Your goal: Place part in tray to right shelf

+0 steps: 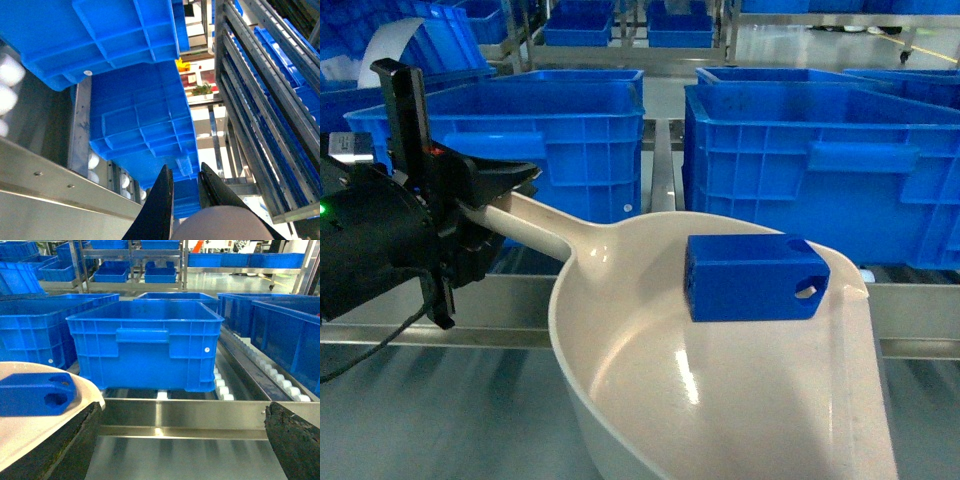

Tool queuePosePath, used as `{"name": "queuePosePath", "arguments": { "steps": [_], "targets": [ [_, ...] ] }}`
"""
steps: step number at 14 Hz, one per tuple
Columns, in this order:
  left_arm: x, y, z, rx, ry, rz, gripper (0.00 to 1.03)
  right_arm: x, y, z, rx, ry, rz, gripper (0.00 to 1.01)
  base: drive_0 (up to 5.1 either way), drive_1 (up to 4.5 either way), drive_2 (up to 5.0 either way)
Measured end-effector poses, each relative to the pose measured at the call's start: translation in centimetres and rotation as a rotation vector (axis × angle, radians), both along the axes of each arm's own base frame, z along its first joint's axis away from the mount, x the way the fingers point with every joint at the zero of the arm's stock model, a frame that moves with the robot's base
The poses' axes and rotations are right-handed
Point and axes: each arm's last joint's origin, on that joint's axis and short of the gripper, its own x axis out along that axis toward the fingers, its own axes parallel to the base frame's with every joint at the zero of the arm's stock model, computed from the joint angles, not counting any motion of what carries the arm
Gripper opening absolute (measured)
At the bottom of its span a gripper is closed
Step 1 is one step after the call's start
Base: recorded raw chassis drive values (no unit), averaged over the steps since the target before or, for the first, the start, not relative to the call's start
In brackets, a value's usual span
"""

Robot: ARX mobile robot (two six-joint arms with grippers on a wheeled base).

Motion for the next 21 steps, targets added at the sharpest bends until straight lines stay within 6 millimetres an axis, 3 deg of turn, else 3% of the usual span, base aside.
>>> {"name": "queuePosePath", "arguments": {
  "steps": [21],
  "targets": [
    [0.08,0.11,0.01,0.000,0.002,0.002,0.13,0.00,0.00,0.02,0.000,-0.002,0.001,0.98,0.1,0.26,-0.1]
  ]
}}
